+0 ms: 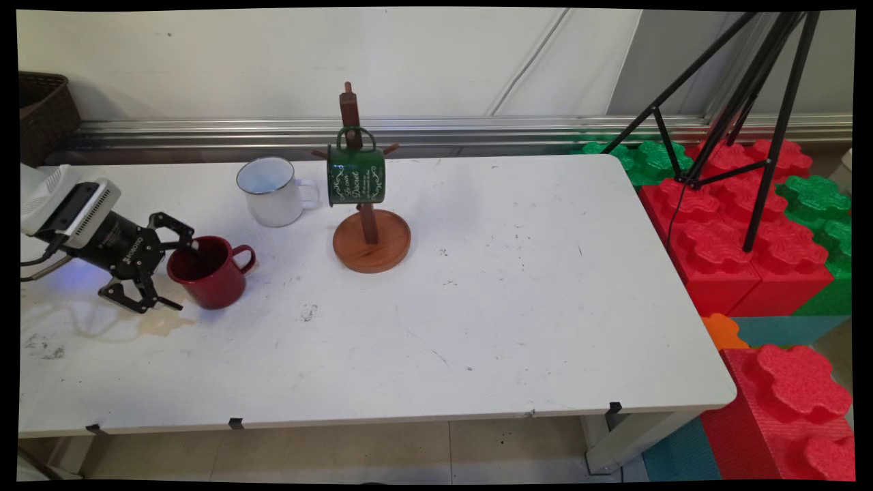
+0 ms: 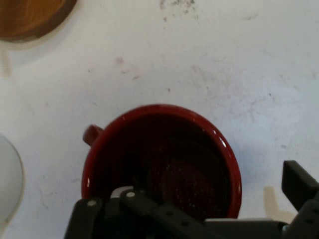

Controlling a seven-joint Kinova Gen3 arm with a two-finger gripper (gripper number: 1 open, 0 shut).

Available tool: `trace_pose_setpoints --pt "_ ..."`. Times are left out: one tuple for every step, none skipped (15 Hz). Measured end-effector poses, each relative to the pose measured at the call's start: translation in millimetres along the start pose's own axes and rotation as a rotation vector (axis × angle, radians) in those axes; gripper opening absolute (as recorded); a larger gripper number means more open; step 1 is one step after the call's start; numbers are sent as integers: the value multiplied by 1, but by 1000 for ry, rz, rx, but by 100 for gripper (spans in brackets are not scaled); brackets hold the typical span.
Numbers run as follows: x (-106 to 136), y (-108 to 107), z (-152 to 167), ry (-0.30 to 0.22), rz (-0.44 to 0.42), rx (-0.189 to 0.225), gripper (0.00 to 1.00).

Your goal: Place the picked object on the table

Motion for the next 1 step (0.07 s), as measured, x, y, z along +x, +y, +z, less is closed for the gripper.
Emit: trace_pose_setpoints --pt "2 -1 0 5 -2 2 100"
